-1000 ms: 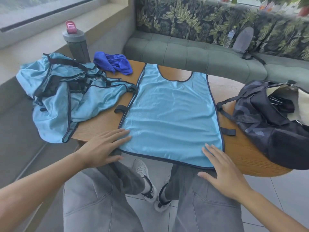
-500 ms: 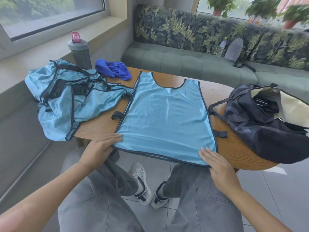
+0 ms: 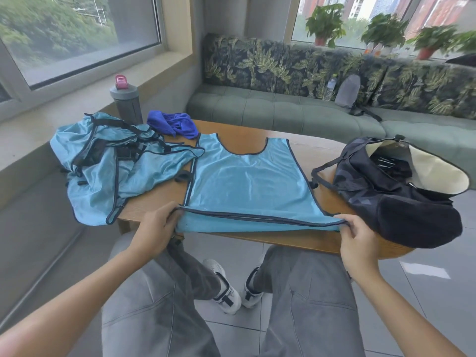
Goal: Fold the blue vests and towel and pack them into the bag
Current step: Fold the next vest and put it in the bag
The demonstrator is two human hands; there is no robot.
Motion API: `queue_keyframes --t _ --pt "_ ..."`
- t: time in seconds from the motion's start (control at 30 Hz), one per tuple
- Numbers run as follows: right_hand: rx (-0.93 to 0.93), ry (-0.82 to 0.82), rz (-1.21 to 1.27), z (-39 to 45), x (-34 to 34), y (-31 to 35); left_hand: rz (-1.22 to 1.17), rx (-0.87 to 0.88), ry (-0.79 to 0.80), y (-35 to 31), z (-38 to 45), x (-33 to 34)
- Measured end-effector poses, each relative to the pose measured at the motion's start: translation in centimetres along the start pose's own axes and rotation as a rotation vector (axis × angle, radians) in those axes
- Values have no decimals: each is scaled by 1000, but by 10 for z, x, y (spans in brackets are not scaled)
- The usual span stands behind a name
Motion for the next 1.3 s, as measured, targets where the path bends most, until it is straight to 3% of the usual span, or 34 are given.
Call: queue_keyframes --t 0.3,0.53,0.8,1.3 --pt "-117 14 -40 18 -19 38 131 64 -175 -37 4 -26" --pt "-224 111 -83 15 -32 45 184 -2 -74 -48 9 -37" --pt "-137 217 -170 43 -28 47 181 -10 -60 -60 54 -39" --pt "-119 231 -251 191 37 56 272 -67 -2 -50 216 -8"
Point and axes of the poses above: each hand's wrist, its own z-axis towards the middle knuckle, its own x-axis out of the palm, y = z × x, the point moved 5 cm from there along z, towards the middle knuckle, and after that the axes turned 6 degrees about -x, right-handed, at the moved point
